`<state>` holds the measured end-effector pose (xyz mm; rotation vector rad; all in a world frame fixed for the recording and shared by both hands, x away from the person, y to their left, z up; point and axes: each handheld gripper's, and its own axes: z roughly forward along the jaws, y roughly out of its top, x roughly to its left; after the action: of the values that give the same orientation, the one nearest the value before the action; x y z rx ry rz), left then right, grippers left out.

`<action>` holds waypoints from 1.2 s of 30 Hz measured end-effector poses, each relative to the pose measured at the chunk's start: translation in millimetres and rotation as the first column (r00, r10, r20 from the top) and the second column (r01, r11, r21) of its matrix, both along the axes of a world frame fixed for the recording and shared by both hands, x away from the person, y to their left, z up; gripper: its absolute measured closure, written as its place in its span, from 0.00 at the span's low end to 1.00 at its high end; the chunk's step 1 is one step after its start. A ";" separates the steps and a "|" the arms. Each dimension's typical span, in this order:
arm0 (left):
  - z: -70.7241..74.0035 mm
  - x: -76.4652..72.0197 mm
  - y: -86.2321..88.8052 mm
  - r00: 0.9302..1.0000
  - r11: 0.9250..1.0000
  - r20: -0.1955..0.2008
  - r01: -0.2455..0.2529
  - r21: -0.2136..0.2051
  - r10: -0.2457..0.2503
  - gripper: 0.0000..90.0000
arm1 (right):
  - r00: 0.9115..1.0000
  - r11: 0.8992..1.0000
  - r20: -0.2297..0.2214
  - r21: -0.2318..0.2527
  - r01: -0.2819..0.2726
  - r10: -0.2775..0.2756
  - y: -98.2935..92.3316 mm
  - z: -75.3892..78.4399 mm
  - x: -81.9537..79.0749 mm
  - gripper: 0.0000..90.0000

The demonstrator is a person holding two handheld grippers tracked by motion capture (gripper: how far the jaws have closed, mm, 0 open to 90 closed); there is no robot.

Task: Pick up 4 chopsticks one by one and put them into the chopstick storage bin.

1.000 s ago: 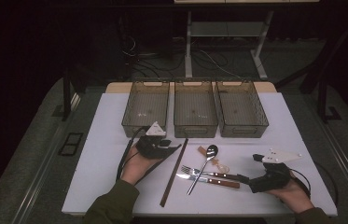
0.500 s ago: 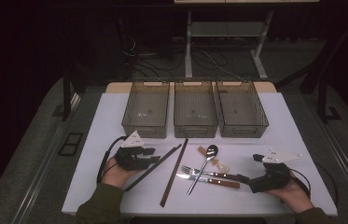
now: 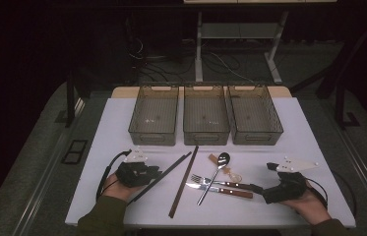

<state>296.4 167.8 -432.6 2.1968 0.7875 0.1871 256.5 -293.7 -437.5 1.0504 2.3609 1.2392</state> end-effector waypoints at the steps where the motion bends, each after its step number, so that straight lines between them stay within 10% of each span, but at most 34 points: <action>1: -0.7 0.0 -0.4 1.000 1.000 -0.004 0.001 0.003 0.000 0.84 | 1.000 1.000 0.000 0.000 0.000 0.000 0.0 0.1 0.0 0.01; 36: -9.9 4.1 -9.0 1.000 0.996 -0.018 0.001 0.087 0.001 0.89 | 1.000 1.000 0.003 -0.003 -0.004 0.004 0.2 -0.4 0.5 0.01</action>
<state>300.5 158.9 -442.6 2.2829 0.8028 0.2053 257.0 -293.5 -437.9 1.0435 2.3628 1.2374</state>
